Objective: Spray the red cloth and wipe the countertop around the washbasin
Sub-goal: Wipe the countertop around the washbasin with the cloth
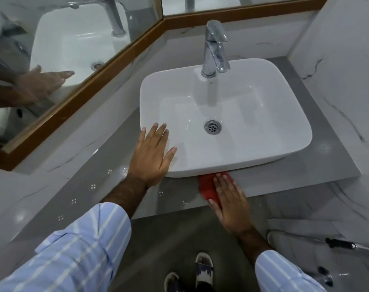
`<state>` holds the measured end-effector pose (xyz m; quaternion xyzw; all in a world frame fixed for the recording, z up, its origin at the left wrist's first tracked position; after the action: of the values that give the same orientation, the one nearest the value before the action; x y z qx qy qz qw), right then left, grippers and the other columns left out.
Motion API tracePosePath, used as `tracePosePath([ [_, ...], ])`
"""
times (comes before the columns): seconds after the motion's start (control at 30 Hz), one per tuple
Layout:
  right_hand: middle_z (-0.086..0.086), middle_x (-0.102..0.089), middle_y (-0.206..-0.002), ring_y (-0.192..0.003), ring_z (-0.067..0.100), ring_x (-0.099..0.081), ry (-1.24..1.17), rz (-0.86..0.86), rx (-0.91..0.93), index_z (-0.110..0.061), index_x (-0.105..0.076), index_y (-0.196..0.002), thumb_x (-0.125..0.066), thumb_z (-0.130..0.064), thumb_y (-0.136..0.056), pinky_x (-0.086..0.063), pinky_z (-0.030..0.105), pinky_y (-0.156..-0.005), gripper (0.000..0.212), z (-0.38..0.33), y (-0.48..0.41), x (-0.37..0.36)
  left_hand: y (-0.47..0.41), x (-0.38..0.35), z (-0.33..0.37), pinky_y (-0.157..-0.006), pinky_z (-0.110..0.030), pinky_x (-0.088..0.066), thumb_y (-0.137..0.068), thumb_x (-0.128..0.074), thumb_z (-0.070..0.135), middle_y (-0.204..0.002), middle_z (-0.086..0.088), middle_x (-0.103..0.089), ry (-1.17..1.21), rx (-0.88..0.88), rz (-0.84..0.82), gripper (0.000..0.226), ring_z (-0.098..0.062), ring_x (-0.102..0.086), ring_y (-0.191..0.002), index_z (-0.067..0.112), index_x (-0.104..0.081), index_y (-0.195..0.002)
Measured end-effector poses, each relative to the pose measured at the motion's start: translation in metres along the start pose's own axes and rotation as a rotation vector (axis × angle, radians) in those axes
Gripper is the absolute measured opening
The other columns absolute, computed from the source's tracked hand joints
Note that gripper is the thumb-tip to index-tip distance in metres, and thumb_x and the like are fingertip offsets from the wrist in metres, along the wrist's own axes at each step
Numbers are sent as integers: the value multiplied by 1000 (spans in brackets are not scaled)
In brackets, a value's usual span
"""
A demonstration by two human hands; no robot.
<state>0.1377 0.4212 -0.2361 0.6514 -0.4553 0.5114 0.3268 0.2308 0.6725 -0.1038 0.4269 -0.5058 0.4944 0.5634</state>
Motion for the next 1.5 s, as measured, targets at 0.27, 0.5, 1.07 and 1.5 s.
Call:
tracePosePath([
  [0.27, 4, -27, -170, -158, 24, -25, -9, -129, 58, -16, -25, -164, -22, -57, -108, -22, 46, -128, 70, -72, -14, -26, 8, 9, -3, -133, -41, 3, -102, -5, 68, -176, -4, -19, 221, 67, 37, 87, -18, -7, -164, 12, -26, -165],
  [0.5, 11, -35, -167, -153, 28, -38, 43, -177, 241, -8, -31, -161, -34, -51, -106, -23, 46, -123, 71, -109, -32, -32, 170, 9, -117, -133, -54, -16, -102, -10, 69, -175, -5, -15, 294, 459, 144, 87, -21, -10, -164, 11, -22, -166],
  [1.07, 15, -19, -173, -159, 28, -22, 109, -194, 66, -4, -15, -164, -17, -49, -108, -27, 43, -127, 72, -211, -93, -48, 287, 95, -348, -131, -63, -1, -98, 0, 75, -170, -34, 11, -168, 769, -36, 103, -47, 12, -160, -4, 7, -163],
  [1.5, 16, -9, -175, -162, 29, -5, 108, -227, 195, -4, -7, -165, -19, -49, -110, -9, 46, -132, 72, -291, -170, -68, 274, 124, -318, -121, -77, -20, -110, -30, 54, -172, -25, 10, -514, 558, 216, 85, -45, 7, -161, -6, -2, -164],
])
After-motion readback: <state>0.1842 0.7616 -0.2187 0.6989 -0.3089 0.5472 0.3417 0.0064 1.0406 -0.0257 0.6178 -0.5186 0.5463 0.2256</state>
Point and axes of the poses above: each hand's wrist, its own y-axis away from the middle knuckle, its own x-axis out of the back of the hand, z = x × y, the point moved 8 cm from there along -y, towards the middle knuckle
